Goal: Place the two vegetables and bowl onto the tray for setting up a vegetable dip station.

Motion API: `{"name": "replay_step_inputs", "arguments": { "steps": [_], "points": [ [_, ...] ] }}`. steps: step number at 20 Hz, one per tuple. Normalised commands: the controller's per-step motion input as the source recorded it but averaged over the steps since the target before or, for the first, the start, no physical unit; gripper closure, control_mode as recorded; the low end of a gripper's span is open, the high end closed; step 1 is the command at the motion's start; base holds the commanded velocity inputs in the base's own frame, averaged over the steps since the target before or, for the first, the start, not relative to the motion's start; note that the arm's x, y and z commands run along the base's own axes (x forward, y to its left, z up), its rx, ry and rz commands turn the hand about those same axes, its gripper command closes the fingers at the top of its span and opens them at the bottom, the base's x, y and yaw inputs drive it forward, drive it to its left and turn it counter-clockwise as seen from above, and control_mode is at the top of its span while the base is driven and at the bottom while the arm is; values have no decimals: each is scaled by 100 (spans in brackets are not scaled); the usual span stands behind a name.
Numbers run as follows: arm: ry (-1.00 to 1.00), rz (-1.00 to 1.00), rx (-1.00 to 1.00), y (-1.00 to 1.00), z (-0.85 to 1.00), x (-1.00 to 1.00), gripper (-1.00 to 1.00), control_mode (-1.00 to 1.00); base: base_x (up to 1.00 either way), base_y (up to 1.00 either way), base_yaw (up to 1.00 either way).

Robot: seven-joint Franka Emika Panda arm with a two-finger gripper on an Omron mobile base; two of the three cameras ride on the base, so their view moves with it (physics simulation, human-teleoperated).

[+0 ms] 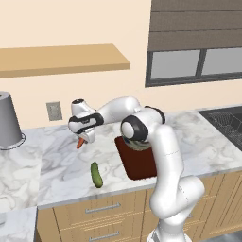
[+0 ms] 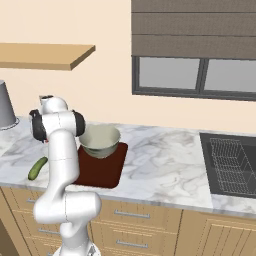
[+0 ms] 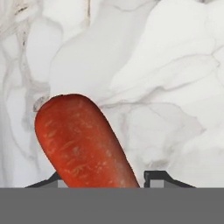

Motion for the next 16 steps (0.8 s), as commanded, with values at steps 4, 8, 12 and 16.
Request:
{"name": "replay_step_inputs", "arguments": {
  "steps": [4, 8, 12, 16],
  "points": [
    [0, -2, 0, 0, 2, -12, 100, -100, 0, 0, 0],
    [0, -3, 1, -2, 21, -31, 100, -100, 0, 0, 0],
    [-3, -5, 0, -4, 24, -40, 100, -100, 0, 0, 0],
    [-4, -8, 0, -5, 24, -44, 100, -100, 0, 0, 0]
  ]
}}
